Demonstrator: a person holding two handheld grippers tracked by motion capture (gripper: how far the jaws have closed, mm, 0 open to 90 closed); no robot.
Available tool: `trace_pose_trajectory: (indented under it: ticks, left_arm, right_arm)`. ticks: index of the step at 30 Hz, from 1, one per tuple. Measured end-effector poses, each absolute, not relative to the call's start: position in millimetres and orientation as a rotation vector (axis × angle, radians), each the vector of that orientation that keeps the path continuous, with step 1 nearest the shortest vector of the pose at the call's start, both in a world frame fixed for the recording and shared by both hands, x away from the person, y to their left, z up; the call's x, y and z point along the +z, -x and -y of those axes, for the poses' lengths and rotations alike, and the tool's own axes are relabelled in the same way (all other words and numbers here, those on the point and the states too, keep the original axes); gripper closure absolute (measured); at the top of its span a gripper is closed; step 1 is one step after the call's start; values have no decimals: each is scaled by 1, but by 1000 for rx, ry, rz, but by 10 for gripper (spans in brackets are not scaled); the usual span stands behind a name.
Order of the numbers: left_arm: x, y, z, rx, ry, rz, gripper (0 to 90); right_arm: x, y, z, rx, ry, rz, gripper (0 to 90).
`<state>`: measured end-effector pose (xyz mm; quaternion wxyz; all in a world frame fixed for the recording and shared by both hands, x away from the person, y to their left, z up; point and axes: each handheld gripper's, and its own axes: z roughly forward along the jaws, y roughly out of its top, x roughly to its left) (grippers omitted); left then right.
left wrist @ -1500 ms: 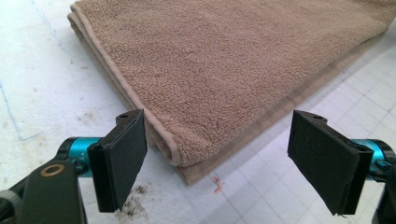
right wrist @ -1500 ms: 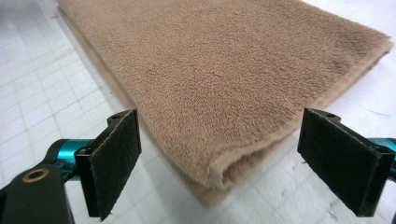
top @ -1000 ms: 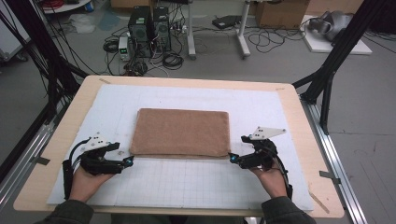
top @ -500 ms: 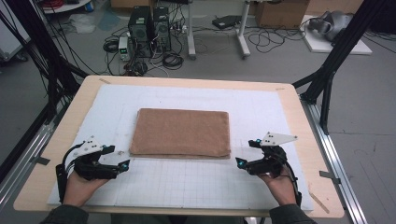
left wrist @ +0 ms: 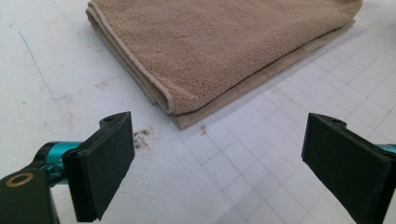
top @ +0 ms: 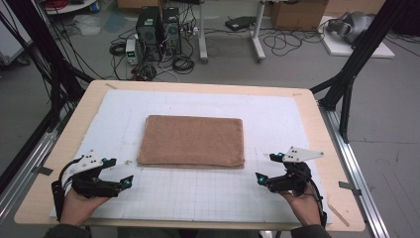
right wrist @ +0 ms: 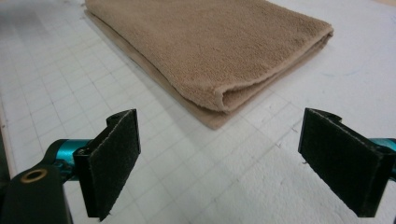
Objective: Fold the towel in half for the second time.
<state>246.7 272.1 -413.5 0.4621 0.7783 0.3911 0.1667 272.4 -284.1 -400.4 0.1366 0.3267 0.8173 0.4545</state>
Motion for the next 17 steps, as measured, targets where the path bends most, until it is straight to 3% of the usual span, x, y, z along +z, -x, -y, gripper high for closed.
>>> trace_pose_trajectory:
  ticks: [17]
  left_arm:
    - [-421, -235, -273, 412, -1902, -969, 99]
  right_arm:
    - [-410, -252, 295, 1323, -966, -2347, 120]
